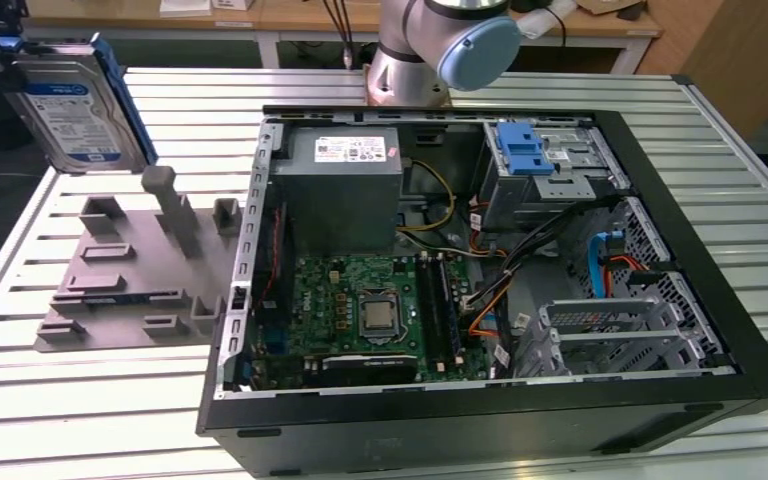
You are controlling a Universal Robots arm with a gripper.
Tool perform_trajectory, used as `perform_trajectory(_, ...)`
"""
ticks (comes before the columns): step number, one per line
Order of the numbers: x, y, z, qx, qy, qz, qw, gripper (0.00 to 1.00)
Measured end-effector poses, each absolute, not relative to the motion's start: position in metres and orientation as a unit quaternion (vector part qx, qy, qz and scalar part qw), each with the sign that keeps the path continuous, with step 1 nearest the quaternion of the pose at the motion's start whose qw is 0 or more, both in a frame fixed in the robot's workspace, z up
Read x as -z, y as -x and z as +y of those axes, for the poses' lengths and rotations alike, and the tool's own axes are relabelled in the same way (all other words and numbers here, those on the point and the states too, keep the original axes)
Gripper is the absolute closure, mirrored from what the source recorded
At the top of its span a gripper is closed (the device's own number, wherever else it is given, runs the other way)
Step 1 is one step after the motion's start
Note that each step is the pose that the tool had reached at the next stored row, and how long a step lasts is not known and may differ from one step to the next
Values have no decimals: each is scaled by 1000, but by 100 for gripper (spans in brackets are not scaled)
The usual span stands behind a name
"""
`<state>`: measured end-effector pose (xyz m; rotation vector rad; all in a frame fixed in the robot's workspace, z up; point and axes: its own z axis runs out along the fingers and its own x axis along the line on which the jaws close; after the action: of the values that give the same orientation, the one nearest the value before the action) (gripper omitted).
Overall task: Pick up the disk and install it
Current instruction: 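Pick up the disk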
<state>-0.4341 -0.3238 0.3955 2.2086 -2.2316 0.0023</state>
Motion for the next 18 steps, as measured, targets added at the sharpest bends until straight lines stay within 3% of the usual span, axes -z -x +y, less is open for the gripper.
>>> perform_trajectory(18, -403, 434, -324, -1, -703, -711, 1, 64)
